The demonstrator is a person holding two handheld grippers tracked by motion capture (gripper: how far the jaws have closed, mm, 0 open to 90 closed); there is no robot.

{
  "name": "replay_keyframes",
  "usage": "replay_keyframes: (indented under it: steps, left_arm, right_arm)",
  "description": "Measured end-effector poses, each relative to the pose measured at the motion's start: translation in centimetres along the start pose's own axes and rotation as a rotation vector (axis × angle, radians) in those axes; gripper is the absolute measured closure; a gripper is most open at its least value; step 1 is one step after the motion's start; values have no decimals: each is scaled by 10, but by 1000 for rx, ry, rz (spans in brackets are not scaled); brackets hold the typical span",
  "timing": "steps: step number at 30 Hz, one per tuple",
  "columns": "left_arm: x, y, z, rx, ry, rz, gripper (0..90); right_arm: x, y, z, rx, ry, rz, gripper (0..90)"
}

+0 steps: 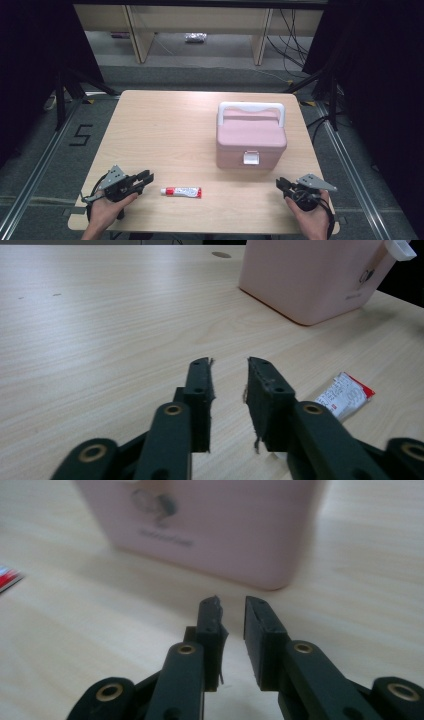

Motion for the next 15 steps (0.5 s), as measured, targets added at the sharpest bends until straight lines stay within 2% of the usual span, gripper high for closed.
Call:
replay_keyframes:
  steps: [1,2,5,6,8,11,12,13,15]
  left_arm:
    - [0,1,-1,-5,-4,-9,767]
    - [0,1,-3,-6,-1,-20,791]
    - [3,6,-7,-25,-13,-27,855]
    - [3,7,-8,-24,-21,-34,867]
    - [4,8,-10,-30,-23,-36,894]
    - [6,12,-17,-35,-20,-36,897]
    - [6,14,-22,-39,-17,-36,898]
    - [5,19,-28,-58,-19,-17,898]
    - [3,24,-37,-57,-1,-12,899]
  right_arm:
    - [-5,0,-1,-21,14,10,791]
    - [-13,-2,-3,-29,-8,31,807]
    - [-21,-4,-5,-35,40,32,871]
    - [-26,-3,-7,-41,12,45,888]
    - [-30,-1,-9,-34,17,42,900]
    - [-34,1,-13,-38,21,37,900]
    - [-39,0,-18,-34,14,67,900]
    - [-40,2,-20,-56,24,49,900]
    - [-42,3,-24,-54,50,58,900]
Point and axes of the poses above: each handheld gripper's, and its own axes: y roughly forward along the jaws, z roughly out of its underside, x roughly to its left, the point moved 2 cm from there along y, roughly forward along the jaws, and after that the axes turned 7 degrees about x, right-handed, at the moved point
